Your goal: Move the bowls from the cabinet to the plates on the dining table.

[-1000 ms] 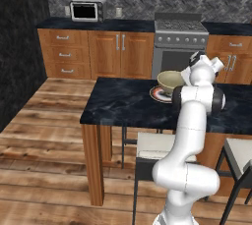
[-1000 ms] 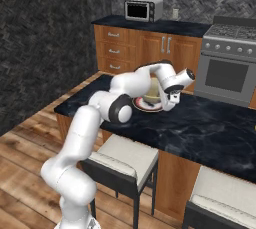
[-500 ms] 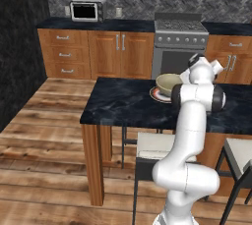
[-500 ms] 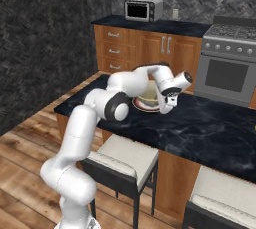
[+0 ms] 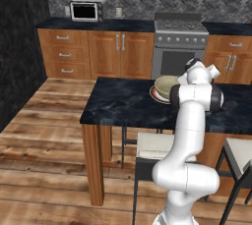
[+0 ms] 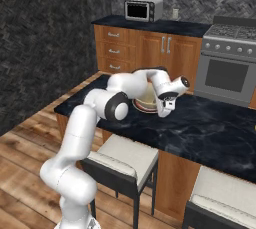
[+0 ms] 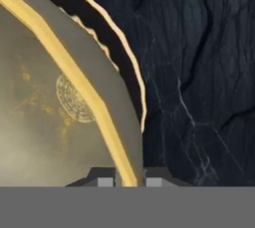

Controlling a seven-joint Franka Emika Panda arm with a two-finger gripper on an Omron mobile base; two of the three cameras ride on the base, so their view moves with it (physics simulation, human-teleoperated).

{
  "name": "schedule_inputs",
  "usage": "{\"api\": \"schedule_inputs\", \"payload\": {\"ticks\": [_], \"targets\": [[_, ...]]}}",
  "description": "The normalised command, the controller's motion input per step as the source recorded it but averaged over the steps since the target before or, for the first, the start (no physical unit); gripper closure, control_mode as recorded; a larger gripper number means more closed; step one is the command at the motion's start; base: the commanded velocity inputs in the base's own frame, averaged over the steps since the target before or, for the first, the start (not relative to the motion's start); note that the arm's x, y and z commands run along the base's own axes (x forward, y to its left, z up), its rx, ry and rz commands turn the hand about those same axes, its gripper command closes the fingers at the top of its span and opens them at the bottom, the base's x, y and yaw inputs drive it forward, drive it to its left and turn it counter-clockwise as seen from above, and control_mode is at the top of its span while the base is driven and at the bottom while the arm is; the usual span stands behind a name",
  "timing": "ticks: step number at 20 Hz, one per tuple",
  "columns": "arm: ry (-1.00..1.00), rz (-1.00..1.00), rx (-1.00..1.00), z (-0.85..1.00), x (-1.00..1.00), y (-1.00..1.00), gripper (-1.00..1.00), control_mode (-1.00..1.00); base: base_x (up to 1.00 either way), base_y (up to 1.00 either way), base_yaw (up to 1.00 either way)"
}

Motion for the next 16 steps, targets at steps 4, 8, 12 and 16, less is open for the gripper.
{"api": "schedule_inputs", "payload": {"ticks": [4, 8, 12, 16], "targets": [[0.00, 0.00, 0.00, -0.18, 0.16, 0.00, -1.00, -1.00, 0.00, 0.00, 0.00], [0.00, 0.00, 0.00, 0.03, 0.02, 0.00, -1.00, -1.00, 0.00, 0.00, 0.00], [0.00, 0.00, -0.03, 0.62, -0.01, 0.00, -1.00, -1.00, 0.00, 0.00, 0.00], [-0.01, 0.00, -0.07, 0.87, -0.11, 0.00, -1.00, -1.00, 0.00, 0.00, 0.00]]}}
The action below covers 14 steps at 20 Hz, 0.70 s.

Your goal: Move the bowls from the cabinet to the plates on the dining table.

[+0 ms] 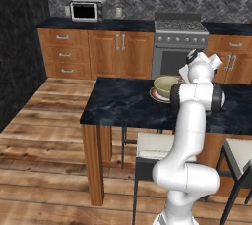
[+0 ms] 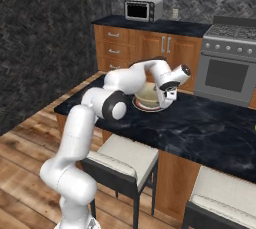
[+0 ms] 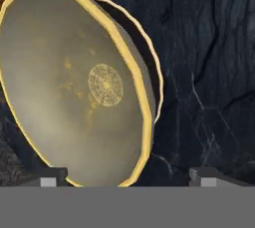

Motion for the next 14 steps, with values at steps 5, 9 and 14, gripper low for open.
{"api": "schedule_inputs", "payload": {"ticks": [5, 9, 14], "targets": [[0.00, 0.02, -0.03, 0.67, -0.19, 0.03, -1.00, -1.00, 0.00, 0.00, 0.00], [0.00, 0.11, -0.15, 0.12, -0.58, 0.30, -1.00, -1.00, 0.00, 0.00, 0.00], [-0.02, 0.18, -0.28, 0.00, -0.84, 0.46, -1.00, -1.00, 0.00, 0.00, 0.00]]}}
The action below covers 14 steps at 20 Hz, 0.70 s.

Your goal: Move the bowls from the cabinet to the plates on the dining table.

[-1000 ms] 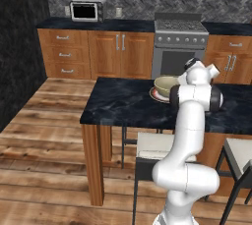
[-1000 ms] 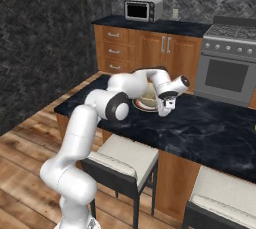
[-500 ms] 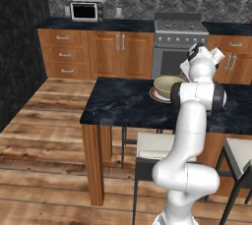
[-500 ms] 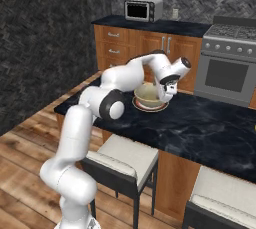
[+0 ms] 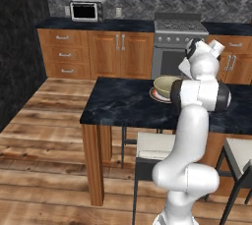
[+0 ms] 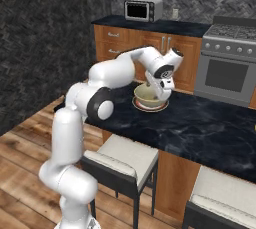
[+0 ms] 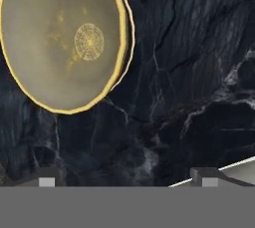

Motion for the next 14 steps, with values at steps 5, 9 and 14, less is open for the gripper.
{"api": "schedule_inputs", "payload": {"ticks": [5, 9, 14], "targets": [[-0.09, 0.14, -0.38, 0.04, -0.76, 0.28, -1.00, -1.00, 0.00, 0.00, 0.00], [-0.12, 0.09, -0.38, 0.07, -0.71, 0.21, -1.00, -1.00, 0.00, 0.00, 0.00], [-0.12, 0.08, -0.34, 0.00, -0.62, 0.24, -1.00, -1.00, 0.00, 0.00, 0.00]]}}
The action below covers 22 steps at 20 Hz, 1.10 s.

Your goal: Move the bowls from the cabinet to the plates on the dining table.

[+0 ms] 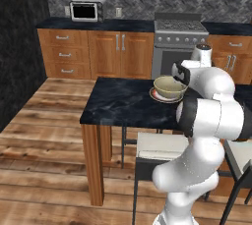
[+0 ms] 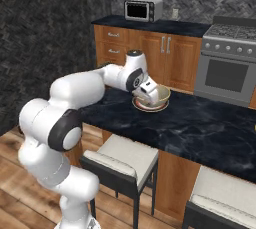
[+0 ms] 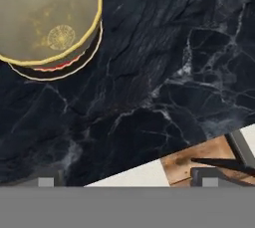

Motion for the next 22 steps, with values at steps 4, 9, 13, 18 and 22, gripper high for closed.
{"api": "schedule_inputs", "payload": {"ticks": [4, 9, 13, 18, 22], "targets": [[-0.12, 0.08, -0.24, 0.00, -0.63, 0.27, -1.00, -1.00, 0.00, 0.00, 0.00], [-0.12, 0.03, -0.20, 0.00, -0.59, 0.24, -1.00, -1.00, 0.00, 0.00, 0.00], [-0.08, 0.04, -0.09, 0.00, -0.49, 0.10, -1.00, -1.00, 0.00, 0.00, 0.00], [-0.06, 0.06, -0.02, 0.00, -0.48, 0.03, -1.00, -1.00, 0.00, 0.00, 0.00], [-0.06, 0.05, 0.00, 0.00, -0.46, 0.00, -1.00, -1.00, 0.00, 0.00, 0.00]]}}
